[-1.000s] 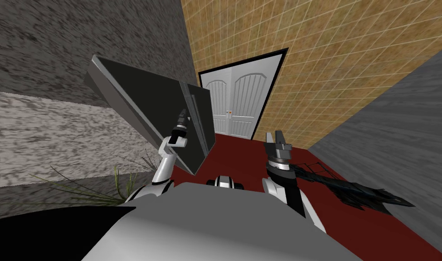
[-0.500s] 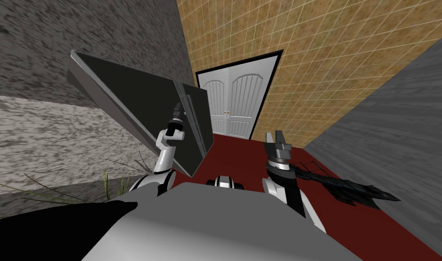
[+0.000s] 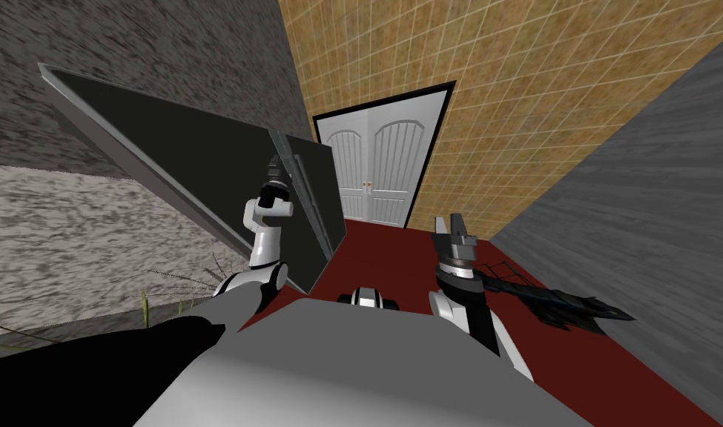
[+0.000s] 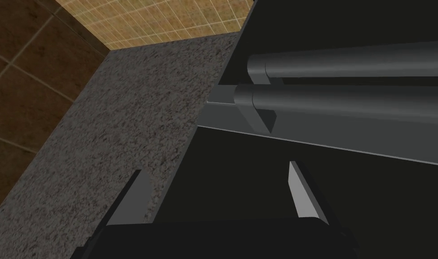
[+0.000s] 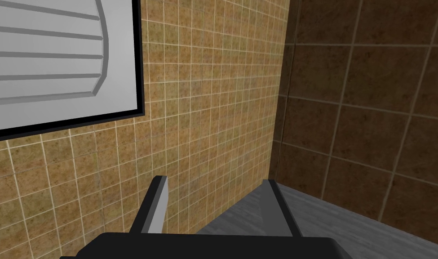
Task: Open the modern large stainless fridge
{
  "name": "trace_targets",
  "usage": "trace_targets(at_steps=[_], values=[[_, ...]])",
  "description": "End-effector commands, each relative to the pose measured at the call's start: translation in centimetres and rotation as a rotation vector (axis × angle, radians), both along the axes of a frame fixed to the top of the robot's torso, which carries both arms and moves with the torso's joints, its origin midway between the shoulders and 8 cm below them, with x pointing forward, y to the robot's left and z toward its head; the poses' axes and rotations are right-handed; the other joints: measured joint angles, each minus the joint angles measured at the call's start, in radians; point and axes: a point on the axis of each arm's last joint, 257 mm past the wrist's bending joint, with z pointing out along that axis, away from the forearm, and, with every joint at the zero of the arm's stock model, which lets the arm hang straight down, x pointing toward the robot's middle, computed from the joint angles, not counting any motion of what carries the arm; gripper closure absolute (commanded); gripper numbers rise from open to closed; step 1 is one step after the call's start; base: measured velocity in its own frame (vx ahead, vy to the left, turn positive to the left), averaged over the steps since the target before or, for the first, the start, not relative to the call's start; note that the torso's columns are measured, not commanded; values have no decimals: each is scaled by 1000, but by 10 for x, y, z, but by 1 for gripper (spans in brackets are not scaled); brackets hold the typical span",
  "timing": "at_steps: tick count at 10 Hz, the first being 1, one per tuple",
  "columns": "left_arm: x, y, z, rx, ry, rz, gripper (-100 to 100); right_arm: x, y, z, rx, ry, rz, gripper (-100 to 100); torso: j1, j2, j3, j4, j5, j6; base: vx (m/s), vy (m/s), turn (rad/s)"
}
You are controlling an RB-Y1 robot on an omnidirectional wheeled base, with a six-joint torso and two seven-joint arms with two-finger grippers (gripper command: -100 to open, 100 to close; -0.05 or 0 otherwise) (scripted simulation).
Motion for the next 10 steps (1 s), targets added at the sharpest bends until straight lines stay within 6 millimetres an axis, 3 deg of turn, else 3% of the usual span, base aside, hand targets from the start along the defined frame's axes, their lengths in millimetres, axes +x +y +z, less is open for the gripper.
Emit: trace_targets(at_steps=[1, 2, 3, 4, 5, 6, 7, 8, 9, 10], values=[[-3, 29, 28, -53, -24, 42, -100, 0, 0, 0, 0, 0, 0, 0, 0, -1, -1, 0, 0, 0, 51, -57, -40], [-8, 59, 37, -99, -20, 88, -100, 0, 0, 0, 0, 0, 0, 0, 1, -1, -1, 0, 0, 0, 62, -53, -82], [-9, 55, 47, -103, -36, 82, -100, 0, 0, 0, 0, 0, 0, 0, 1, -2, -1, 0, 0, 0, 48, -42, -32], [-15, 84, 57, -155, -37, 124, -100, 0, 0, 0, 0, 0, 0, 0, 1, -1, -1, -1, 1, 0, 49, -79, -73], [-16, 81, 64, -156, -48, 119, -100, 0, 0, 0, 0, 0, 0, 0, -1, -1, 0, 0, 0, 0, 49, -73, -39], [-24, 109, 71, -207, -51, 159, -100, 0, 0, 0, 0, 0, 0, 0, -1, -1, 0, 0, 0, 0, 68, -63, -76], [-25, 107, 78, -213, -60, 154, -100, 0, 0, 0, 0, 0, 0, 0, 0, -1, -1, 0, 0, 0, 53, -45, -35], [-33, 135, 80, -271, -53, 196, -100, 0, 0, 0, 0, 0, 0, 0, 2, -1, -1, -1, 1, 0, 61, -49, -65], [-35, 132, 89, -273, -69, 187, -100, 0, 0, 0, 0, 0, 0, 0, 1, -1, -1, 0, 1, 0, 48, -45, -39], [-46, 157, 90, -327, -68, 225, -100, 0, 0, 0, 0, 0, 0, 0, 1, -1, 0, 0, 0, 0, 44, -56, -84]])
